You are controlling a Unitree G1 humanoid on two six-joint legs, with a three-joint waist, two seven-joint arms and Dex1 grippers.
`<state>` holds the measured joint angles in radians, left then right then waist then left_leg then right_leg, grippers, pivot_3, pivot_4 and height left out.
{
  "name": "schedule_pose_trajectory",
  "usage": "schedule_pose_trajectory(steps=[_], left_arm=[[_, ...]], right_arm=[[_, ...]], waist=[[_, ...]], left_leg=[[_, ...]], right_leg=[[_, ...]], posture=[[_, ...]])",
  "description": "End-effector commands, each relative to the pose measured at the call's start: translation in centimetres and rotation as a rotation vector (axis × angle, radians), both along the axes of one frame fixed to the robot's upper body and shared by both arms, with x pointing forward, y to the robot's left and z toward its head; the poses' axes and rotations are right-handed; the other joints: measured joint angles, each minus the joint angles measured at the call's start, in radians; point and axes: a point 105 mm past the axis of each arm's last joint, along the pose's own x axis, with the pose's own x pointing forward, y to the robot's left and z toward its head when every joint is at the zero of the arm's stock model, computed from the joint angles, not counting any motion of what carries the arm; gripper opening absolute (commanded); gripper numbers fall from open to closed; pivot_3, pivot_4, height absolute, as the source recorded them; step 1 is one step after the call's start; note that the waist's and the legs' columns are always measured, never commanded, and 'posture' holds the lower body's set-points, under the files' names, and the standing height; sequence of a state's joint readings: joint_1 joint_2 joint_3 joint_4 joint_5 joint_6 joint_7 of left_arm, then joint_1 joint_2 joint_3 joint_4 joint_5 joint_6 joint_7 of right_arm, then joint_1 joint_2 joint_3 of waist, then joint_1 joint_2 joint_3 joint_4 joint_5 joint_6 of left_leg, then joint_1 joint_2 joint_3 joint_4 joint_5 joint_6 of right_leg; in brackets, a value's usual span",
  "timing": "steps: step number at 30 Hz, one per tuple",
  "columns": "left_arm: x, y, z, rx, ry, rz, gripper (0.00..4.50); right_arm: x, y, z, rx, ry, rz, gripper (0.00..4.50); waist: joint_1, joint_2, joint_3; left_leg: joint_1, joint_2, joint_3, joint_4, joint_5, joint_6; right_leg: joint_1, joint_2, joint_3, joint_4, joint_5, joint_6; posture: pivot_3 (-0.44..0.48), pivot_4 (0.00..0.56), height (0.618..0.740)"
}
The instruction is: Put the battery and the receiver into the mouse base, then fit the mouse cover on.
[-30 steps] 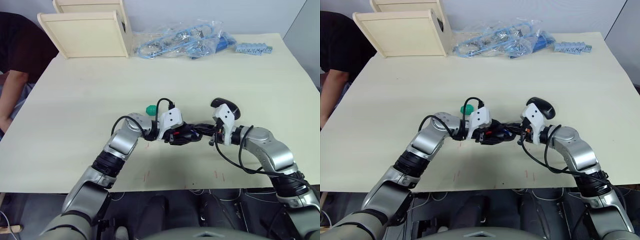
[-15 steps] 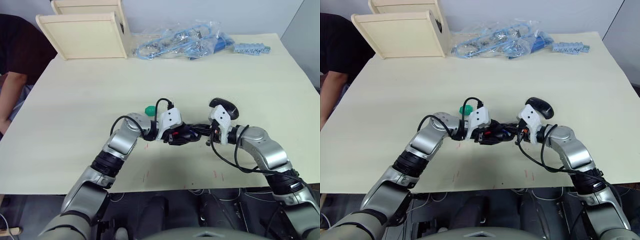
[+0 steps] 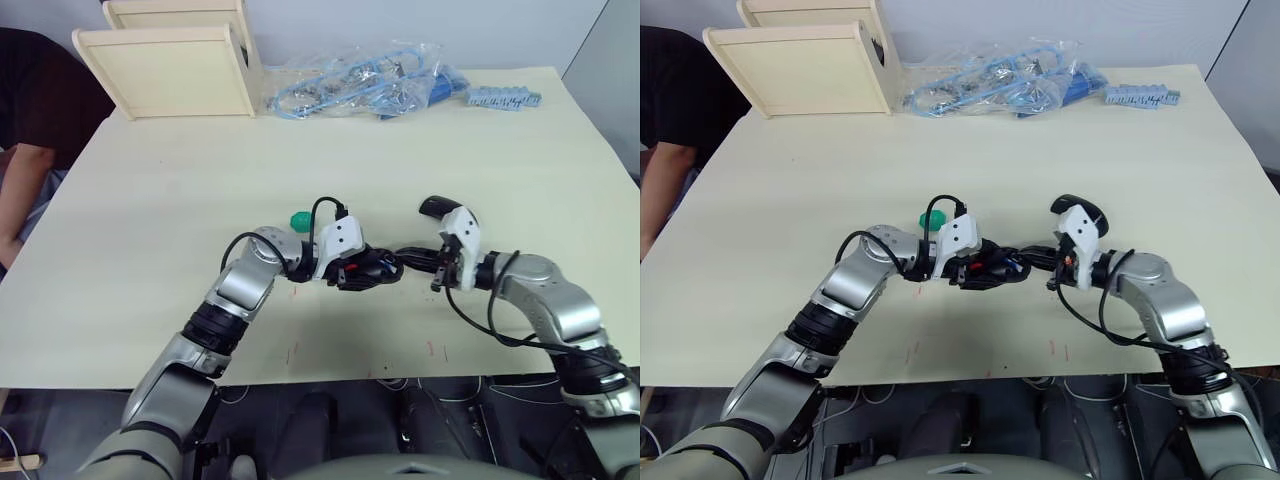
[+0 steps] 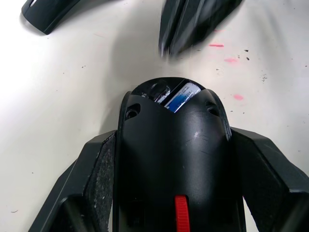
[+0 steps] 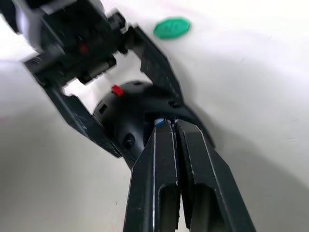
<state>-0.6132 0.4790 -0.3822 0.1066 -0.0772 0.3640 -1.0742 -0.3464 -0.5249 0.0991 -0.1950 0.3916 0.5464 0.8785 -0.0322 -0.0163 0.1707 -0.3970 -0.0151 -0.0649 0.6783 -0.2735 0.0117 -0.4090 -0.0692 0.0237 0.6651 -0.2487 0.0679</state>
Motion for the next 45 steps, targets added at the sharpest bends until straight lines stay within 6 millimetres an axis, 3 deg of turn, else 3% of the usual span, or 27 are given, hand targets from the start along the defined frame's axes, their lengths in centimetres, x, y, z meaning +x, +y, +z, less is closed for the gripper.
schedule_pose_trajectory(steps=[1,8,9,11,13,18,20,24,26,28,34,42,45], left_arm=[[0.1,0.5,-0.3,0.011,-0.006,0.021,2.99],[0.3,0.4,-0.3,-0.002,-0.009,0.024,2.99],[0.3,0.4,-0.3,-0.003,-0.008,0.024,2.99],[0.2,0.4,-0.3,-0.004,-0.008,0.023,2.99],[0.2,0.4,-0.3,-0.007,-0.007,0.023,2.99],[0.2,0.5,-0.2,-0.023,-0.002,0.029,2.99],[0.2,0.6,-0.2,-0.033,0.002,0.035,2.99],[0.1,0.6,0.1,-0.071,0.025,0.038,2.99],[0.0,0.6,0.3,-0.084,0.027,0.04,4.02],[0.1,0.7,0.4,-0.089,0.022,0.044,4.44],[-0.4,1.7,2.1,-0.157,-0.008,0.05,4.44],[-3.3,5.1,3.9,-0.269,0.018,0.107,4.44],[-4.9,6.9,4.1,-0.324,0.024,0.162,4.44]], right_arm=[[-1.3,-0.7,2.6,0.056,-0.127,0.029,0.11],[-3.1,-2.9,3.1,0.067,-0.106,0.023,0.11],[-3.4,-3.3,3.1,0.077,-0.106,0.011,0.31],[-3.9,-4.1,2.9,0.085,-0.098,-0.015,1.36],[-4.8,-4.9,2.4,0.081,-0.08,-0.019,1.74],[-6.7,-7.1,1.1,0.055,-0.049,-0.048,3.93],[-7.4,-8.3,0.7,0.048,-0.041,-0.076,4.46],[-8.3,-9.2,0.3,0.042,-0.039,-0.1,4.46],[-8.5,-9.5,0.1,0.039,-0.037,-0.107,4.5],[-8.5,-9.6,0.0,0.039,-0.039,-0.114,4.5],[-8.3,-9.8,-0.1,0.04,-0.048,-0.13,4.5],[-6.3,-10.9,0.2,0.049,-0.057,-0.241,4.5],[-4.6,-11.6,0.1,0.02,-0.019,-0.294,4.5]], waist=[[0.0,0.0,0.0],[0.002,0.0,0.0],[0.003,0.0,0.0],[0.004,0.0,0.0],[0.004,0.0,0.0],[0.012,0.0,0.0],[0.014,0.001,-0.001],[0.017,0.001,-0.001],[0.014,0.001,0.0],[0.015,0.001,0.0],[0.017,0.001,0.0],[0.019,0.001,0.0],[0.014,0.001,0.0]], left_leg=[[0.0,0.0,0.0,0.0,0.0,0.0],[0.0,0.0,0.0,0.0,0.0,0.0],[0.0,0.0,0.0,0.0,0.0,0.0],[0.0,0.0,0.0,0.0,0.0,0.0],[0.0,0.0,0.001,0.0,0.0,0.0],[0.0,0.0,0.002,0.0,0.0,0.0],[0.001,0.0,0.002,0.0,0.0,0.0],[0.001,0.0,0.002,0.0,0.0,0.0],[0.001,0.001,0.002,0.0,0.0,0.0],[0.001,0.001,0.002,0.0,0.0,0.0],[0.001,0.001,0.002,0.0,0.0,0.0],[0.001,0.001,0.002,0.0,0.0,0.0],[0.0,0.001,0.002,0.0,0.0,0.0]], right_leg=[[0.0,0.0,0.0,0.0,0.0,0.0],[0.0,0.0,0.0,0.0,0.0,0.0],[0.0,0.0,0.001,0.0,0.0,0.0],[0.0,0.0,0.0,0.0,0.0,0.0],[0.0,0.0,0.0,0.0,0.0,0.0],[0.0,0.0,0.002,0.0,0.0,0.0],[0.0,0.0,0.002,0.0,0.0,0.0],[0.001,0.0,0.002,-0.001,0.0,0.0],[0.001,0.0,0.002,0.0,0.0,0.0],[0.001,0.001,0.002,0.0,0.0,0.0],[0.001,0.0,0.002,-0.001,0.0,0.0],[0.0,0.0,0.002,-0.001,0.0,0.0],[0.001,-0.001,0.002,-0.001,0.0,0.0]], posture=[[0.0,0.15,0.74],[0.0,0.15,0.74],[0.0,0.15,0.74],[0.0,0.15,0.74],[0.0,0.15,0.74],[0.0,0.15,0.74],[0.0,0.15,0.74],[0.0,0.15,0.74],[0.0,0.15,0.74],[0.0,0.15,0.74],[0.0,0.15,0.74],[0.0,0.15,0.74],[0.0,0.15,0.74]])
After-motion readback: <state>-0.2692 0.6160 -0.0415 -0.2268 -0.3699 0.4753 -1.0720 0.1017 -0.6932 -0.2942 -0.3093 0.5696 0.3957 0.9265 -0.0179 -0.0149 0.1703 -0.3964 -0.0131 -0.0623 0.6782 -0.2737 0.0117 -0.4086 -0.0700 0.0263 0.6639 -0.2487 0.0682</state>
